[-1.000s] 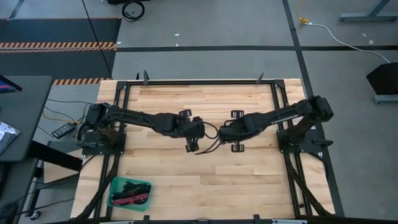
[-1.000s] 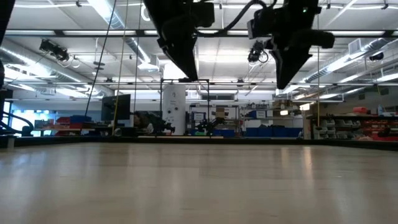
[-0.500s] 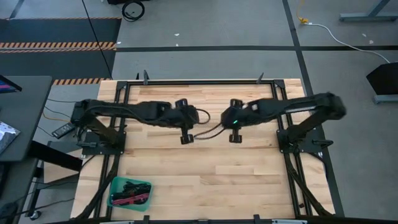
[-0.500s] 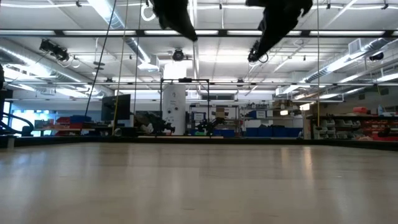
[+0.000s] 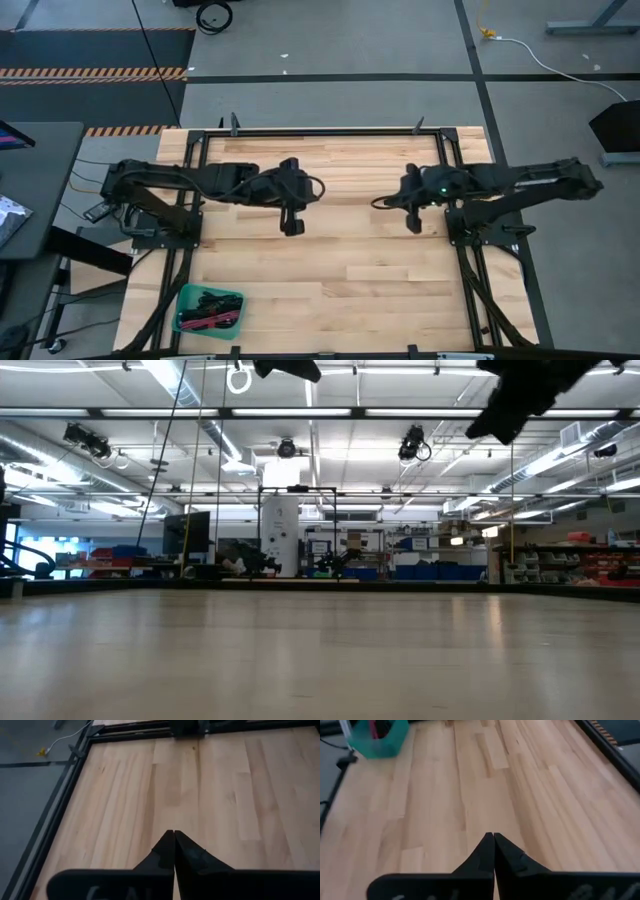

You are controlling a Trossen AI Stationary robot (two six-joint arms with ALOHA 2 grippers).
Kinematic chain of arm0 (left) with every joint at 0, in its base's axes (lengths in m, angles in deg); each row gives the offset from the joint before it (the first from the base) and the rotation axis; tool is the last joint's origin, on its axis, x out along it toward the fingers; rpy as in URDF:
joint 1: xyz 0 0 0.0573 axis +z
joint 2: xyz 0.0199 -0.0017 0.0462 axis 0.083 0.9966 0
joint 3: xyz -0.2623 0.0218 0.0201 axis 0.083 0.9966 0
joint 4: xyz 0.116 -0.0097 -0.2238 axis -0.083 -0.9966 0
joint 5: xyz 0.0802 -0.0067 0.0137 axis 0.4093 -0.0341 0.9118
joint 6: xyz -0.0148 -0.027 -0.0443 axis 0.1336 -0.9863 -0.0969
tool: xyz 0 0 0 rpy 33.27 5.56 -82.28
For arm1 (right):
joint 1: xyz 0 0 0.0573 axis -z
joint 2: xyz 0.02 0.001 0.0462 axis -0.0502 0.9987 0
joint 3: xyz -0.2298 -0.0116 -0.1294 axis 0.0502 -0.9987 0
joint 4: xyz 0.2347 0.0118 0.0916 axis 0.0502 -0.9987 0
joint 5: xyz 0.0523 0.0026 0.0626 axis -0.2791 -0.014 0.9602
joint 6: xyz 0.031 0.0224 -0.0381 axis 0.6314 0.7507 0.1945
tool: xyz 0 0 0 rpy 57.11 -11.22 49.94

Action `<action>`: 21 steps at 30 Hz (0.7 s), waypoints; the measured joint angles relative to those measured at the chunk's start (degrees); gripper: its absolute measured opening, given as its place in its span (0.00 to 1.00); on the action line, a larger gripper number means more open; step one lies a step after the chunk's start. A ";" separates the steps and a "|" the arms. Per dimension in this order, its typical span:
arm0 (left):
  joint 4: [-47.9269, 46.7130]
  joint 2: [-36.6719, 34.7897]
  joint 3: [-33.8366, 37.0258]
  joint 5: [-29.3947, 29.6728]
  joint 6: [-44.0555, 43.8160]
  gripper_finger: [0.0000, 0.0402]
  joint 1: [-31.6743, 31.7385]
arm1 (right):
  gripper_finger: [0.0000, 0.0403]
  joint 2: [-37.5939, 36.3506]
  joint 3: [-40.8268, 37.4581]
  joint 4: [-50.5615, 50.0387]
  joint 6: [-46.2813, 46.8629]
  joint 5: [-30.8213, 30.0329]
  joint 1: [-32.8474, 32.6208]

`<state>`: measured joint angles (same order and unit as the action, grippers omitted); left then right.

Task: Pick and place USB-C Cables
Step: Move the green bin to the center of the table

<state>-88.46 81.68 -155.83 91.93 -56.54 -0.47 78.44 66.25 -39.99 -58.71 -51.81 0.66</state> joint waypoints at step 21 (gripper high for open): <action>20.77 -7.43 -0.02 -0.44 6.51 0.01 -5.19 | 0.00 -17.64 -29.84 30.22 5.10 4.50 -1.09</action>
<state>-67.69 74.25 -155.85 91.49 -50.03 -5.66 60.81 36.41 -9.77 -53.61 -47.30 -0.43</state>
